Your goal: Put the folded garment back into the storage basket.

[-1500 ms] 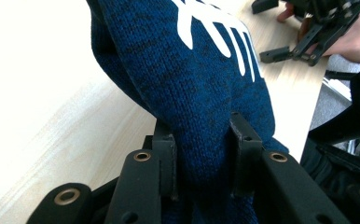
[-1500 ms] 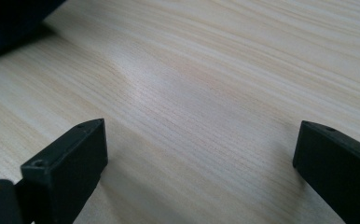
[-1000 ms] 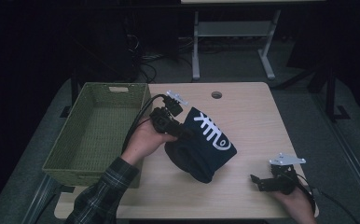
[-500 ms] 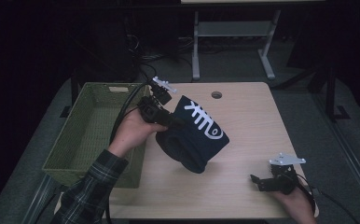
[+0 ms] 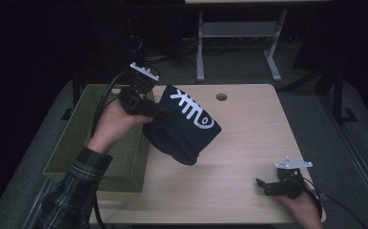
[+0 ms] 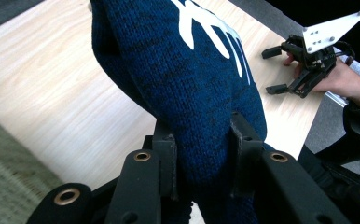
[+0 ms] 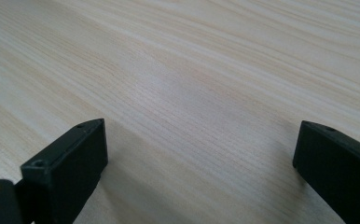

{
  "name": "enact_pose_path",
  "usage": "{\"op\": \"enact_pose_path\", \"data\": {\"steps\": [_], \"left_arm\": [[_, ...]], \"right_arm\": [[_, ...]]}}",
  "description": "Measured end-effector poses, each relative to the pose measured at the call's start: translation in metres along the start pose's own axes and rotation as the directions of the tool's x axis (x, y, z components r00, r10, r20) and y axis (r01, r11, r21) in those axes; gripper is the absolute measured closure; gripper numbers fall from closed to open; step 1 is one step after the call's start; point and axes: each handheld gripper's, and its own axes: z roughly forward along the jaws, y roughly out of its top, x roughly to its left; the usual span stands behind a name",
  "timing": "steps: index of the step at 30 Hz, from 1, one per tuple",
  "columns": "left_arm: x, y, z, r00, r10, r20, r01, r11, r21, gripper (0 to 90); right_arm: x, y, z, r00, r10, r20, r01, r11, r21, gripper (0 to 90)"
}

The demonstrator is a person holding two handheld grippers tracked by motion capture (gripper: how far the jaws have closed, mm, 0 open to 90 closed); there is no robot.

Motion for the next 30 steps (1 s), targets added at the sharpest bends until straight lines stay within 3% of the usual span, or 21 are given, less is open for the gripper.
{"op": "enact_pose_path", "data": {"steps": [14, 30], "left_arm": [[0.019, -0.010, -0.043, 0.9965, -0.064, -0.055, 0.062, 0.9973, -0.039, 69.3], [0.039, -0.040, -0.100, 0.9804, -0.146, -0.132, 0.136, 0.9869, -0.087, 69.3]], "right_arm": [[0.000, 0.000, 0.000, 1.0000, 0.000, 0.000, 0.000, 1.000, 0.000, 2.6], [0.000, 0.000, 0.000, 1.0000, 0.000, 0.000, 0.000, 1.000, 0.000, 2.6]]}}
